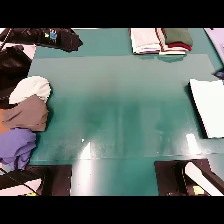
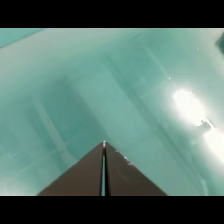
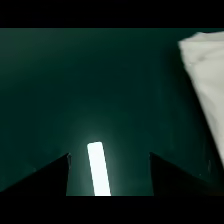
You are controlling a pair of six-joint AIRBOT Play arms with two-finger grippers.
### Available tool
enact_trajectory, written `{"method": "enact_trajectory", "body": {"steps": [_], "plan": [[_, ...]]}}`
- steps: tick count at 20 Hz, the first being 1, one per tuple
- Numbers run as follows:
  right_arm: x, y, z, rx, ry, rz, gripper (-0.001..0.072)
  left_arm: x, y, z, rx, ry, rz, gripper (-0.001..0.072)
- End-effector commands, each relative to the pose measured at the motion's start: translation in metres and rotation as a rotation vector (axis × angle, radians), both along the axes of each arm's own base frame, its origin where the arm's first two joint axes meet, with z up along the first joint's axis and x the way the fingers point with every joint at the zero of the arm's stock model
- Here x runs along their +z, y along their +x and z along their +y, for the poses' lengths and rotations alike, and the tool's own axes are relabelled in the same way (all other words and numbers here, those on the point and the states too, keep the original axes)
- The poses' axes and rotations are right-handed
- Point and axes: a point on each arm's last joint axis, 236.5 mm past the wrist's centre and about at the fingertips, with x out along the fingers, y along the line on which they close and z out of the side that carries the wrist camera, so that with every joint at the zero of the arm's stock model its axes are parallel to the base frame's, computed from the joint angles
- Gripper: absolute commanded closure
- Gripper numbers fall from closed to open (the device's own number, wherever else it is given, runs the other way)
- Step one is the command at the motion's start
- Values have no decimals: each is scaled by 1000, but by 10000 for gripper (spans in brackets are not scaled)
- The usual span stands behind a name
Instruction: Fold the shirts.
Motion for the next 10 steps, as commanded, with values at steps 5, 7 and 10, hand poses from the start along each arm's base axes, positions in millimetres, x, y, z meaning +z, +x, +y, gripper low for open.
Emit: {"method": "enact_trajectory", "body": {"steps": [5, 7, 10], "plan": [[20, 5, 183, 474, 37, -95, 309, 14, 10, -1, 23, -37, -59, 685], [22, -2, 206, 538, 40, -101, 619, 19, 14, -1, 31, -49, -79, 685], [21, -10, 223, 595, 34, -103, 694, 24, 17, -1, 40, -62, -100, 684]]}}
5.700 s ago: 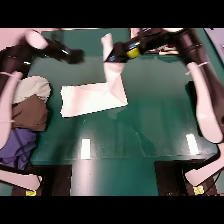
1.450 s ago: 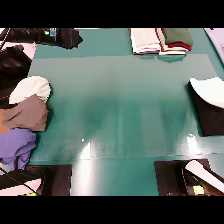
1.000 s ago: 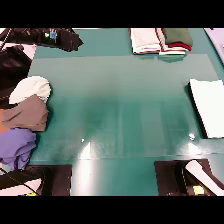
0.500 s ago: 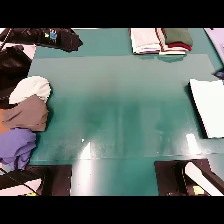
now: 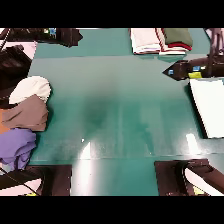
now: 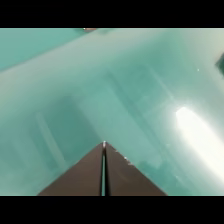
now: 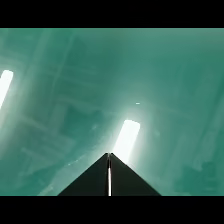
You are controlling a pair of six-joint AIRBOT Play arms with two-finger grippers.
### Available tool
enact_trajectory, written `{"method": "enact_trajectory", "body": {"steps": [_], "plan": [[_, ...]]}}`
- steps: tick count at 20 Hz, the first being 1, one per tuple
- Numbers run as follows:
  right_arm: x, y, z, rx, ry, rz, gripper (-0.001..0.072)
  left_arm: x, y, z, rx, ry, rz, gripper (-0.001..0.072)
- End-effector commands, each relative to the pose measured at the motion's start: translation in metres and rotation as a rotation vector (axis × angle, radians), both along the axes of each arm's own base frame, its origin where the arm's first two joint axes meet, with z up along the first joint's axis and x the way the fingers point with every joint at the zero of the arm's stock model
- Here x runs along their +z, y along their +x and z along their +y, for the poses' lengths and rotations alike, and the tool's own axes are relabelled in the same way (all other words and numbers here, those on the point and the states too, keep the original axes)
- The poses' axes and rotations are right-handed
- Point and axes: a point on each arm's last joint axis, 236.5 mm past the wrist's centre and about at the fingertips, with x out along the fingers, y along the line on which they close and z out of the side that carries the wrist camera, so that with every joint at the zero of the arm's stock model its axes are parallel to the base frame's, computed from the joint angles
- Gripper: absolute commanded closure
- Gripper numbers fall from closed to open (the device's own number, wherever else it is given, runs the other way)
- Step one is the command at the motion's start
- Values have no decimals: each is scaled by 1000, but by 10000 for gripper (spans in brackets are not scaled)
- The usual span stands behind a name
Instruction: Fold the shirts.
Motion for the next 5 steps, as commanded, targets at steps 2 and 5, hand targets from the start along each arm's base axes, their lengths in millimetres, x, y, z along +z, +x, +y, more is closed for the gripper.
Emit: {"method": "enact_trajectory", "body": {"steps": [2, 5], "plan": [[2, -9, 26, 76, 1, -15, 694, 10, 7, 0, 16, -26, -41, 685], [2, -9, 26, 77, 1, -14, 694, 11, 7, 0, 17, -27, -43, 685]]}}
